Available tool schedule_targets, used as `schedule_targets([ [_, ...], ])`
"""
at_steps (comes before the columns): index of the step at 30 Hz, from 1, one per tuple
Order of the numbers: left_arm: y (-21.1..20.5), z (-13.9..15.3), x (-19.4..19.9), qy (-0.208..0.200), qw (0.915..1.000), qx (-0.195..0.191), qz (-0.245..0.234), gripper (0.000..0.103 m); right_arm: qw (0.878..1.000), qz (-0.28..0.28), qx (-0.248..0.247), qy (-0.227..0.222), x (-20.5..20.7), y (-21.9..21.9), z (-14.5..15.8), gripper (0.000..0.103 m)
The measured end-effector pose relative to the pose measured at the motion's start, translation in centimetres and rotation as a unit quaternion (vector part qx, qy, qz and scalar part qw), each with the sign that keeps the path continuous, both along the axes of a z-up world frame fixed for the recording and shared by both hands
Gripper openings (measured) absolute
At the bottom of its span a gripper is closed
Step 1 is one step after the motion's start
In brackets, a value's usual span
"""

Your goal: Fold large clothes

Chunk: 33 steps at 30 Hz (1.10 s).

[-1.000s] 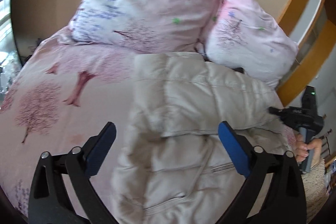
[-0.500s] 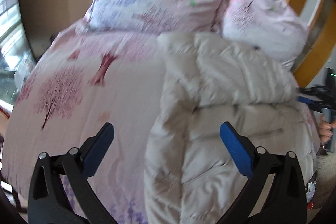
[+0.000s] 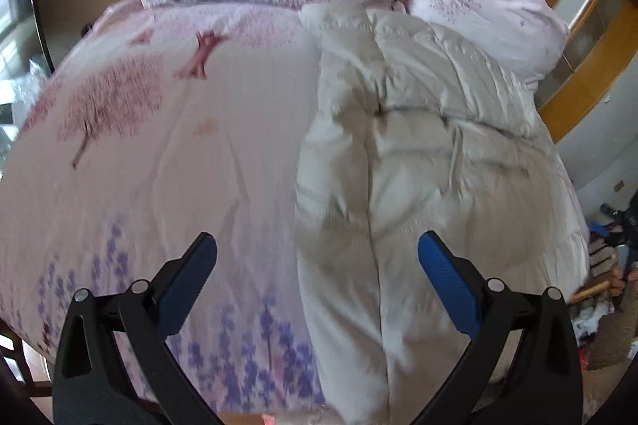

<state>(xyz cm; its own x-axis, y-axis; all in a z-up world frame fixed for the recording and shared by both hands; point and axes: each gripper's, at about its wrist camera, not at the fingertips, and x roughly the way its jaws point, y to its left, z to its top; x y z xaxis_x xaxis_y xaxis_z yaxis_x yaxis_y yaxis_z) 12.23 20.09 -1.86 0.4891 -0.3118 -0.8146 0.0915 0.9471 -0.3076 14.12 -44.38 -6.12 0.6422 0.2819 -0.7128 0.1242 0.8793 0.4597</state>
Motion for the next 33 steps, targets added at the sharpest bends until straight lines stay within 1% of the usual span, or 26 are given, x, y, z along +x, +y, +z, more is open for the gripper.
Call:
schedule_targets([
  [1, 0.1, -0.2, -0.1, 0.005, 1.0000, -0.007, -0.002, 0.101, 0.999, 0.002, 0.029, 0.015, -0.4, -0.8, -1.2, 0.102],
  [3, 0.3, -0.7, -0.5, 0.014, 0.9997, -0.021, -0.006, 0.101, 0.997, 0.001, 0.075, 0.034, -0.8, -2.1, -3.0, 0.094],
  [5, 0.3, -1.2, -0.9, 0.022, 0.9987, -0.045, -0.010, 0.101, 0.994, -0.005, 0.099, 0.046, -1.3, -3.0, -4.3, 0.091],
  [8, 0.4, -1.8, -1.3, 0.030, 0.9963, -0.079, -0.012, 0.100, 0.989, 0.002, 0.137, 0.062, -1.7, -3.4, -6.0, 0.090],
  [10, 0.6, -2.2, -1.5, 0.037, 0.9943, -0.099, -0.012, 0.098, 0.987, 0.010, 0.152, 0.053, -1.9, -3.6, -6.2, 0.090],
  [11, 0.6, -2.4, -1.6, 0.041, 0.9931, -0.109, -0.013, 0.094, 0.985, 0.017, 0.164, 0.052, -2.0, -3.6, -6.4, 0.089],
  [12, 0.6, -2.4, -1.8, 0.039, 0.9928, -0.113, -0.011, 0.093, 0.983, 0.025, 0.173, 0.051, -2.1, -3.6, -6.5, 0.088],
  [14, 0.5, -2.5, -2.1, 0.040, 0.9916, -0.123, -0.009, 0.089, 0.983, 0.039, 0.175, 0.050, -2.2, -3.2, -6.7, 0.087],
  [15, 0.5, -2.6, -2.3, 0.042, 0.9905, -0.131, -0.010, 0.086, 0.982, 0.045, 0.178, 0.049, -2.3, -3.3, -6.8, 0.084],
  [16, 0.4, -2.6, -2.5, 0.044, 0.9896, -0.136, -0.011, 0.085, 0.978, 0.058, 0.193, 0.049, -2.4, -3.1, -7.0, 0.081],
  [17, 0.3, -2.6, -2.6, 0.048, 0.9885, -0.143, -0.014, 0.081, 0.975, 0.070, 0.203, 0.049, -2.4, -2.8, -7.2, 0.078],
  [18, 0.2, -2.7, -2.7, 0.053, 0.9873, -0.149, -0.016, 0.077, 0.974, 0.079, 0.205, 0.049, -2.4, -2.5, -7.4, 0.078],
  [20, -0.1, -2.9, -3.0, 0.063, 0.9844, -0.163, -0.021, 0.073, 0.973, 0.088, 0.208, 0.048, -2.7, -2.3, -7.6, 0.076],
  [21, -0.3, -2.9, -3.1, 0.067, 0.9833, -0.167, -0.023, 0.073, 0.971, 0.090, 0.217, 0.046, -2.7, -2.3, -7.7, 0.073],
  [23, -0.6, -3.0, -3.5, 0.075, 0.9816, -0.174, -0.027, 0.072, 0.969, 0.092, 0.226, 0.044, -2.7, -2.3, -7.6, 0.071],
  [28, -1.0, -3.3, -4.6, 0.090, 0.9738, -0.206, -0.035, 0.072, 0.964, 0.110, 0.239, 0.038, -3.3, -1.7, -7.8, 0.070],
  [29, -1.0, -3.4, -4.7, 0.089, 0.9737, -0.207, -0.030, 0.069, 0.964, 0.111, 0.241, 0.038, -3.3, -1.6, -8.0, 0.069],
  [30, -1.0, -3.5, -4.7, 0.091, 0.9729, -0.211, -0.024, 0.061, 0.963, 0.111, 0.242, 0.040, -3.3, -1.5, -8.1, 0.066],
  [31, -1.0, -3.7, -4.7, 0.095, 0.9711, -0.218, -0.022, 0.056, 0.963, 0.112, 0.243, 0.040, -3.2, -1.3, -8.2, 0.063],
  [32, -1.2, -3.9, -4.6, 0.099, 0.9701, -0.221, -0.016, 0.049, 0.963, 0.109, 0.243, 0.042, -3.2, -1.2, -8.3, 0.055],
  [33, -1.2, -4.0, -4.6, 0.099, 0.9707, -0.219, -0.013, 0.043, 0.964, 0.107, 0.240, 0.045, -3.2, -1.1, -8.4, 0.044],
])
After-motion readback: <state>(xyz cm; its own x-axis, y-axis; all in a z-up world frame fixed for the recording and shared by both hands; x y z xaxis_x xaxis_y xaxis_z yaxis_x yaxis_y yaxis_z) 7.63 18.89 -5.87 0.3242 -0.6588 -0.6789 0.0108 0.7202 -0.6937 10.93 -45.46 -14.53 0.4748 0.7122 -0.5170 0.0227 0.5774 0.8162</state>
